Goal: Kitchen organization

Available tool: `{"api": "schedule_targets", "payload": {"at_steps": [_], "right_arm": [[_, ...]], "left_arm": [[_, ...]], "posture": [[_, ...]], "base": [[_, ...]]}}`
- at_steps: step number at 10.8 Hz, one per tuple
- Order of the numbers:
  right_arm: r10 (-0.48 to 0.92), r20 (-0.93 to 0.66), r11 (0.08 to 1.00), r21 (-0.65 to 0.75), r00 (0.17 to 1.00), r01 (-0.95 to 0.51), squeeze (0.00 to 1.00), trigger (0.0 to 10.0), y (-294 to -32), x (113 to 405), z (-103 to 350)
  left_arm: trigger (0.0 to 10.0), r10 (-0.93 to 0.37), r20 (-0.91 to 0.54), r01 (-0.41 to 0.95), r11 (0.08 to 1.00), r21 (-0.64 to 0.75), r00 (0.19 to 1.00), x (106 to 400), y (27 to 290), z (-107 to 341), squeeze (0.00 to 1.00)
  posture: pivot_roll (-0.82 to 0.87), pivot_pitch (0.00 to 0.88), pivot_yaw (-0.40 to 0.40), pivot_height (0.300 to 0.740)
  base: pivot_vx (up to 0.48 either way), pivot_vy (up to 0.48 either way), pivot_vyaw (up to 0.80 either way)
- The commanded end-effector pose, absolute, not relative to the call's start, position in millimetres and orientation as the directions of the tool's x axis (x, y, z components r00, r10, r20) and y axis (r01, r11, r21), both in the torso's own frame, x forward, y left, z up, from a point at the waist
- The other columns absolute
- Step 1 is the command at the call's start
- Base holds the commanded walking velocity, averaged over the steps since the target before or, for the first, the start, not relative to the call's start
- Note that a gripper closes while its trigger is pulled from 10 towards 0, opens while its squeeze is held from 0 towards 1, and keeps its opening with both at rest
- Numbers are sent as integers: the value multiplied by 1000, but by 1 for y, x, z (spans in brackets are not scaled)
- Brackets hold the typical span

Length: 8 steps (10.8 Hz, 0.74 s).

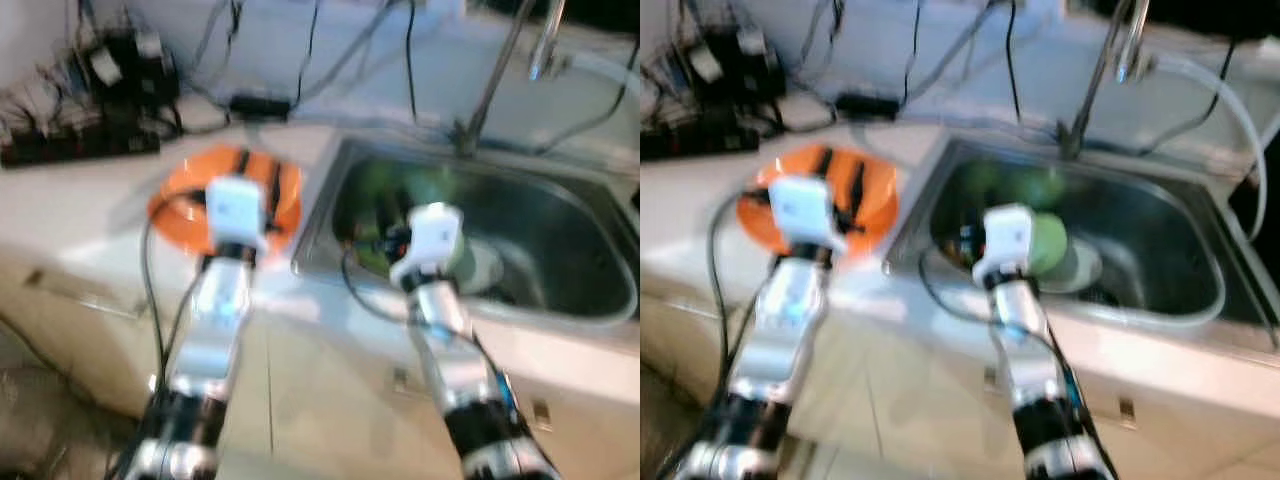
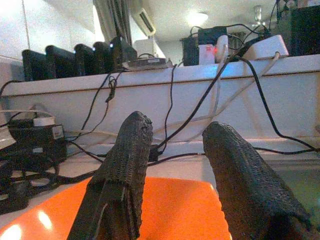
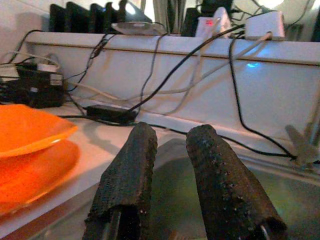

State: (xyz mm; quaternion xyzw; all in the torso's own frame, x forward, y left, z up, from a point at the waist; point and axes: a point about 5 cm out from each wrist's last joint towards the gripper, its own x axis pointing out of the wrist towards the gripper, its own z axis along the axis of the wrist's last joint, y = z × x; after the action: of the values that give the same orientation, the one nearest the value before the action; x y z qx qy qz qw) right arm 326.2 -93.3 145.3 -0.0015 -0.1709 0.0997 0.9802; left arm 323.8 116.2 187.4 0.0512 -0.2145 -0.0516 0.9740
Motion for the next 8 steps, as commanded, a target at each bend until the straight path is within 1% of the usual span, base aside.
{"api": "schedule_targets", "payload": {"at_steps": [1, 5, 6, 8], "right_arm": [[165, 332, 986, -41, 929, -160, 0, 10000, -104, 329, 146], [163, 329, 986, -37, 930, -160, 0, 10000, -104, 330, 146], [162, 327, 987, -34, 931, -159, 0, 10000, -104, 330, 146], [161, 325, 987, -31, 932, -160, 0, 10000, -104, 329, 145]], "left_arm": [[10000, -153, 413, 114, 986, 119, 898, 323, 106, 189, 0], [10000, -162, 421, 114, 984, 137, 892, 323, 107, 191, 0], [10000, -207, 431, 139, 973, 185, 878, 320, 104, 197, 0], [10000, -245, 432, 161, 961, 223, 868, 315, 108, 205, 0]], "posture": [[191, 16, -56, 740], [192, 14, -55, 740], [193, 12, -54, 740], [203, 4, -52, 740]], "base": [[0, 0, 0], [0, 0, 0], [0, 0, 0], [0, 0, 0]]}}
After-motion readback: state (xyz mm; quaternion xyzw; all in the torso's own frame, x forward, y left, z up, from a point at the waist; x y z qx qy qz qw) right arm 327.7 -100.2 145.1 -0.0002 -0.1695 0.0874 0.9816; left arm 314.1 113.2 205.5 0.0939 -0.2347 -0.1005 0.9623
